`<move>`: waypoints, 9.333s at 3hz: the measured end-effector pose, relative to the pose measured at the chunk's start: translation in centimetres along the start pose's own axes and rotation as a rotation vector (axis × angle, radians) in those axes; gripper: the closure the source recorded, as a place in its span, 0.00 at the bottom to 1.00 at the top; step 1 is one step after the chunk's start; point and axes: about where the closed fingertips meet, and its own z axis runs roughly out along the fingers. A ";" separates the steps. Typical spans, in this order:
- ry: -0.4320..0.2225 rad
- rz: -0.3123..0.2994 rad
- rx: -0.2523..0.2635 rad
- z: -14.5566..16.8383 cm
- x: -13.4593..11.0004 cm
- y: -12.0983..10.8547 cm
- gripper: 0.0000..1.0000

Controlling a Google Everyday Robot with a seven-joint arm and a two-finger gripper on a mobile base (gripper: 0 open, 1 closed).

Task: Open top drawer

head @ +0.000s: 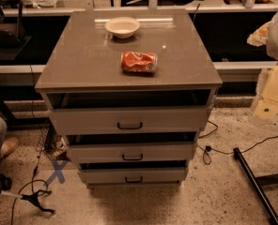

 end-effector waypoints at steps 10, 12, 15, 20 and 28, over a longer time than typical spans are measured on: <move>-0.100 -0.438 -0.049 31.5 -1.0 -1.4 0.00; -0.099 -0.414 -0.044 34.8 -2.6 -5.1 0.00; -0.082 -0.342 -0.067 37.7 -2.0 -5.4 0.40; -0.078 -0.321 -0.060 37.1 -1.2 -4.8 0.47; 0.062 -0.279 -0.298 35.1 2.8 -0.4 0.79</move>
Offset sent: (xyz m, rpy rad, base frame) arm 0.0058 -0.0088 -0.0342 0.0402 0.0229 0.0169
